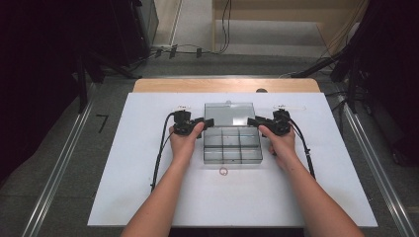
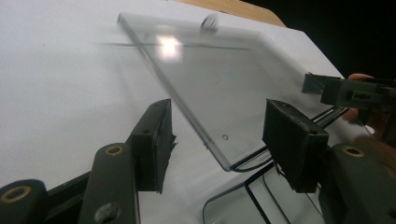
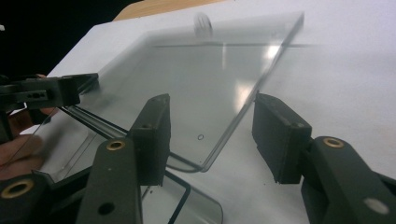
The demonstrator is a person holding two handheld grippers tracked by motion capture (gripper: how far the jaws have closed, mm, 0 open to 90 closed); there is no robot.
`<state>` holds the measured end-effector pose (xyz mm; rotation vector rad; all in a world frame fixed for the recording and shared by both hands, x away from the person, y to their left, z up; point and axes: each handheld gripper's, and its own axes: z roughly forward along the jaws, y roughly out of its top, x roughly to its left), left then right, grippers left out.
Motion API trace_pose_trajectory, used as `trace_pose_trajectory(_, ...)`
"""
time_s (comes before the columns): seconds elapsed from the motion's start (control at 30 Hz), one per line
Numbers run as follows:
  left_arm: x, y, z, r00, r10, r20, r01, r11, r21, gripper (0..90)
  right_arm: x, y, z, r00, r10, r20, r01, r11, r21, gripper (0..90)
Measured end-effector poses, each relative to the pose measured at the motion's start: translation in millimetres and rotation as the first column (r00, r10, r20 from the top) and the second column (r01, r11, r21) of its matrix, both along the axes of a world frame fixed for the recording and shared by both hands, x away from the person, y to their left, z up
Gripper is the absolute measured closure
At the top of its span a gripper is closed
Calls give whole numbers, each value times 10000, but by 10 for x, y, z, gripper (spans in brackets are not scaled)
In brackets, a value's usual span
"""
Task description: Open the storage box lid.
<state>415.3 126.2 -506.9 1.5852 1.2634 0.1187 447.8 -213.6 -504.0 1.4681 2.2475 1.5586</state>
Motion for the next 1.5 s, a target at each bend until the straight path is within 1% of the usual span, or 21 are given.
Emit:
trace_pose_trajectory(0.1, -5, -2, 5, 10000, -52, 11, 52, 10000, 12, 366, -2, 3, 3, 10000, 85, 47, -85, 10000, -27, 445)
trace_pose_trajectory(0.17, -10, 3, 9, 9999, -111, 62, 111, 9999, -33, 314, -3, -1, 4, 9999, 154, 44, -154, 9999, 40, 425)
trace_pose_trajectory(0.23, -16, 15, 18, 9996, -220, 150, 220, 9997, -41, 272, -11, -5, 11, 9996, 242, 139, -243, 9997, 84, 383)
trace_pose_trajectory(0.27, -21, 17, 26, 9995, -237, 214, 239, 9997, -87, 250, -19, -5, 18, 9994, 281, 210, -282, 9996, 60, 346)
trace_pose_trajectory(0.33, -33, 31, 47, 9989, -346, 318, 348, 9994, -65, 209, -41, 3, 36, 9989, 312, 343, -307, 9994, -138, 284)
trace_pose_trajectory(0.4, -47, 39, 70, 9984, -429, 372, 436, 9989, -179, 169, -67, 5, 50, 9972, 466, 582, -444, 9983, -384, 210)
trace_pose_trajectory(0.47, -71, 44, 102, 9977, -474, 489, 482, 9987, -165, 128, -98, -3, 69, 9960, 457, 770, -416, 9976, -545, 151)
trace_pose_trajectory(0.53, -101, 53, 135, 9964, -507, 678, 515, 9986, -93, 92, -130, -28, 94, 9947, 452, 927, -405, 9978, -520, 110)
trace_pose_trajectory(0.57, -117, 57, 149, 9957, -541, 747, 552, 9984, -129, 82, -149, -44, 113, 9941, 440, 994, -394, 9981, -477, 89)
trace_pose_trajectory(0.67, -160, 74, 181, 9933, -676, 939, 692, 9975, -139, 29, -205, -93, 169, 9896, 573, 1317, -527, 9979, -384, 68)
trace_pose_trajectory(0.73, -191, 87, 201, 9915, -777, 1046, 796, 9967, -145, 21, -255, -117, 212, 9864, 615, 1523, -554, 9975, -442, 51)
trace_pose_trajectory(0.77, -206, 94, 213, 9906, -818, 1099, 838, 9964, -136, 20, -278, -130, 231, 9845, 691, 1615, -621, 9969, -478, 13)
trace_pose_trajectory(0.83, -238, 101, 236, 9890, -934, 1143, 953, 9954, -120, 19, -327, -154, 269, 9802, 834, 1795, -760, 9960, -479, 3)
trace_pose_trajectory(0.9, -274, 102, 261, 9865, -1073, 1237, 1075, 9942, 44, 1, -377, -175, 307, 9761, 868, 1994, -761, 9953, -604, 0)
trace_pose_trajectory(0.97, -313, 101, 285, 9845, -1114, 1352, 1106, 9938, 133, 0, -423, -200, 338, 9726, 881, 2154, -765, 9952, -617, 0)
trace_pose_trajectory(1.07, -377, 104, 324, 9806, -1274, 1489, 1243, 9918, 301, 0, -484, -235, 371, 9697, 878, 2280, -774, 9955, -542, 0)
trace_pose_trajectory(1.13, -411, 106, 345, 9780, -1370, 1571, 1330, 9905, 359, 0, -534, -251, 387, 9650, 922, 2454, -776, 9946, -686, 0)
trace_pose_trajectory(1.23, -451, 120, 373, 9762, -1438, 1625, 1406, 9896, 311, 0, -615, -274, 386, 9587, 963, 2677, -737, 9929, -933, 0)
trace_pose_trajectory(1.37, -498, 134, 412, 9722, -1548, 1754, 1500, 9879, 404, 0, -702, -319, 373, 9570, 886, 2764, -648, 9935, -940, 0)
trace_pose_trajectory(1.47, -536, 132, 426, 9702, -1634, 1790, 1584, 9865, 422, 0, -760, -363, 375, 9536, 862, 2884, -614, 9937, -940, 0)
trace_pose_trajectory(1.5, -547, 128, 427, 9693, -1674, 1801, 1611, 9857, 493, 0, -782, -379, 375, 9532, 843, 2903, -599, 9940, -918, 0)
